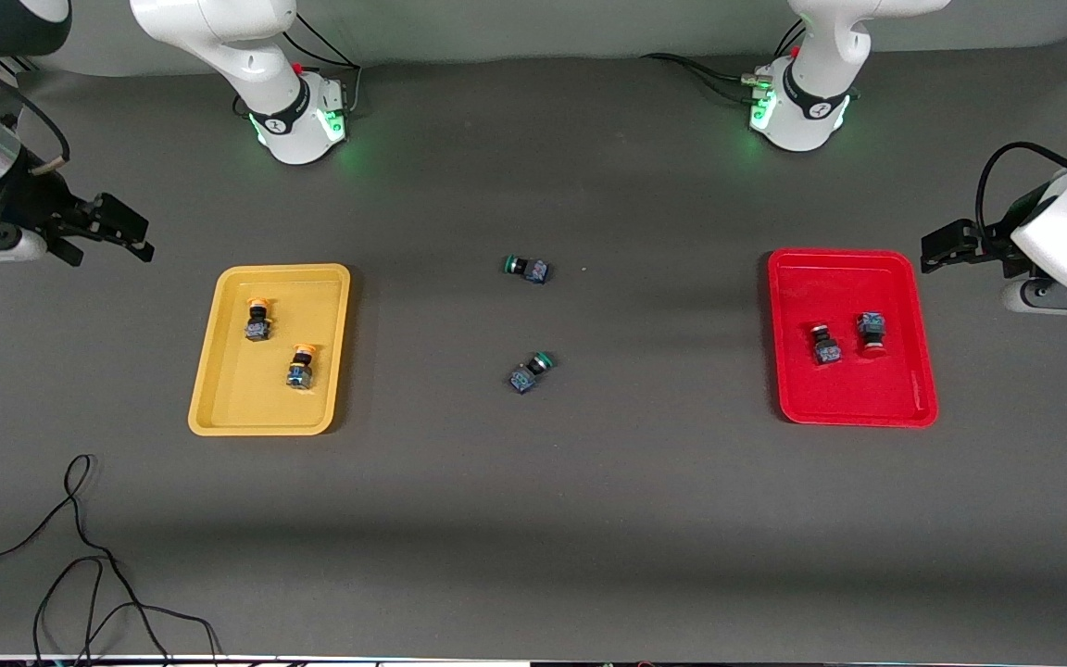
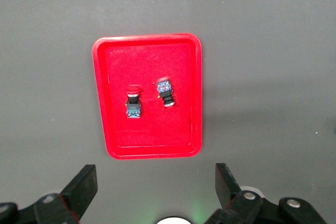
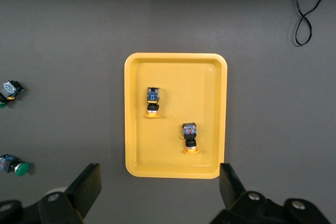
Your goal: Place red and yellow buttons in trays
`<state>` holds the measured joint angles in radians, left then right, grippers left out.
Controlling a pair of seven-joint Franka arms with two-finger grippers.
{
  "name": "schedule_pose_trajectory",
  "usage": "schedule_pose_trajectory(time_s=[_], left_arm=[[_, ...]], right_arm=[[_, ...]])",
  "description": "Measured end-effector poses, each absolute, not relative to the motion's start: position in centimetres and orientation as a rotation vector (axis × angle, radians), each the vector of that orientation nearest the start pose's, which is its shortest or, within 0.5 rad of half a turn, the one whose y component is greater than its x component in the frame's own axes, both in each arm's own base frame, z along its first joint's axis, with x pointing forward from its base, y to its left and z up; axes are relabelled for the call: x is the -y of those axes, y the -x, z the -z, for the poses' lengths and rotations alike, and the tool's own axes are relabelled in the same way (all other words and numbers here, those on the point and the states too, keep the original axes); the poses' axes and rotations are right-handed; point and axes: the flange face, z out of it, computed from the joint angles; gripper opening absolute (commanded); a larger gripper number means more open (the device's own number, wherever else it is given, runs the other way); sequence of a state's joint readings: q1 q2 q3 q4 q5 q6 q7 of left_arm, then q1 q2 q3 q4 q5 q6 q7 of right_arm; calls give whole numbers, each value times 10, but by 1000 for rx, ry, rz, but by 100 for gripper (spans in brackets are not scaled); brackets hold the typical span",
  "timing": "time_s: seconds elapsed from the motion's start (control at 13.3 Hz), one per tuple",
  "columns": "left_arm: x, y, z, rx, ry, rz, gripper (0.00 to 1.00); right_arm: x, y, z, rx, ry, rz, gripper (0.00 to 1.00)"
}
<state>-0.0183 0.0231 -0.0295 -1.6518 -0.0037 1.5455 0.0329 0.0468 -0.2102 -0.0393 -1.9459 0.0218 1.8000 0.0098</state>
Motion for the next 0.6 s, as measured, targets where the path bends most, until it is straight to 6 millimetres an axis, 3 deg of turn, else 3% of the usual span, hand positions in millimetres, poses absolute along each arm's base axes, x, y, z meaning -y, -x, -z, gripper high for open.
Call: schedule_pose_trajectory(time_s=[0.22, 0.6], left_arm=[[27, -553, -572, -136, 3135, -204, 100], [29, -553, -572, -144, 3134, -204, 100]], right_arm=[[-6, -510, -568, -47, 3110, 53, 100], [-26, -515, -568, -63, 3110, 50, 100]])
